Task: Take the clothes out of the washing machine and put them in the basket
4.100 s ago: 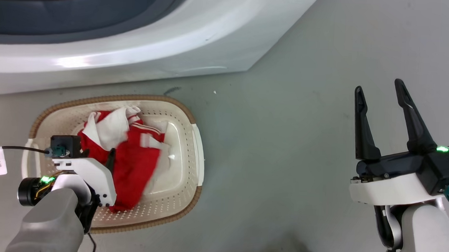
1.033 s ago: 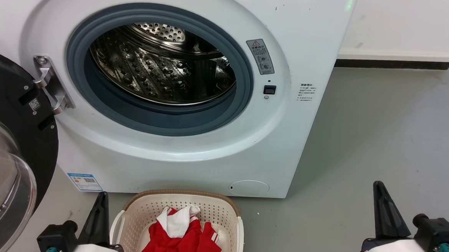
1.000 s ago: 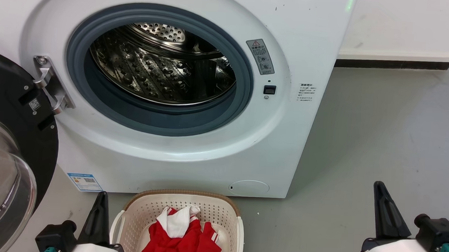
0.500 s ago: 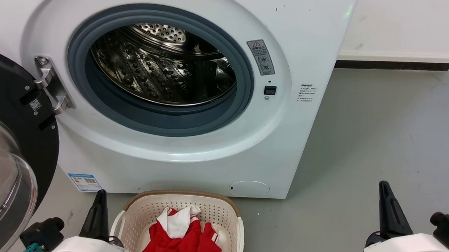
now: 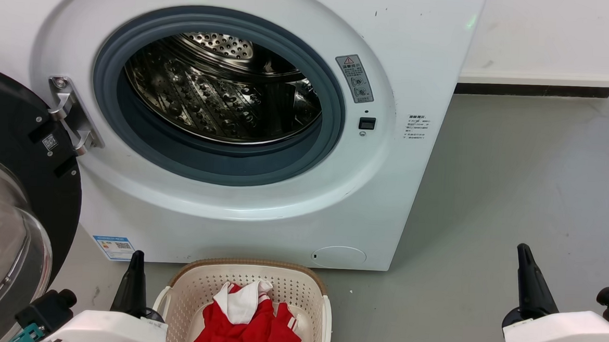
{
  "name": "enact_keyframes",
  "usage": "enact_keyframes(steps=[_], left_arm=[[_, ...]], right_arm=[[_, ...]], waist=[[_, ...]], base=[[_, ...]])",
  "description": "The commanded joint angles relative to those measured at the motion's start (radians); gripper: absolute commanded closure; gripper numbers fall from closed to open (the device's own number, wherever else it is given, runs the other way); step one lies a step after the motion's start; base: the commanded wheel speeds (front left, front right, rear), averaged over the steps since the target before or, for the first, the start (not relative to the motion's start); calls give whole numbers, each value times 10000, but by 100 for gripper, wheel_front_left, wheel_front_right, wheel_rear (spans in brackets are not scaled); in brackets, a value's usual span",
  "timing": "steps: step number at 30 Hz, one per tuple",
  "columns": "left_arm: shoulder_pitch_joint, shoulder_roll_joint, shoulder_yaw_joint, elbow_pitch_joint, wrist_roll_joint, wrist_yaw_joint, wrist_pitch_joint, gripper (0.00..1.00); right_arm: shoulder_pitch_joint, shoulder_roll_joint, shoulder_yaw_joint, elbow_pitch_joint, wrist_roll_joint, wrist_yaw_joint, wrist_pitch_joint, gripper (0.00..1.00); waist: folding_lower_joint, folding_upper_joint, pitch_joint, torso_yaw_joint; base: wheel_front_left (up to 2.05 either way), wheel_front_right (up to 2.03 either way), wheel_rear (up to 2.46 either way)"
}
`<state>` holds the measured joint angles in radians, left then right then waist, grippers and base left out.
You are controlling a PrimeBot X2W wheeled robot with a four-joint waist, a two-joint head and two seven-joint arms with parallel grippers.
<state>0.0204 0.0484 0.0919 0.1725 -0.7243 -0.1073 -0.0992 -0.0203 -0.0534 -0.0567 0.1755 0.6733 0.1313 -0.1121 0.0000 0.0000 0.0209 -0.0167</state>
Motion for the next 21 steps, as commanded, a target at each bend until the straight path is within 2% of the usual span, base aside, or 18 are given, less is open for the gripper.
enact_keyframes(steps=[1,21], left_arm=[[-282,17,27,-60,-454,-64,91,100],[-615,20,88,164,-2908,-119,697,100]], right_arm=[[-265,-60,-51,-49,504,-2,111,100],[-477,-68,-166,160,3128,-3,714,100]], waist=[[0,0,-4,4],[0,0,-42,40]], base=[[0,0,0],[0,0,0]])
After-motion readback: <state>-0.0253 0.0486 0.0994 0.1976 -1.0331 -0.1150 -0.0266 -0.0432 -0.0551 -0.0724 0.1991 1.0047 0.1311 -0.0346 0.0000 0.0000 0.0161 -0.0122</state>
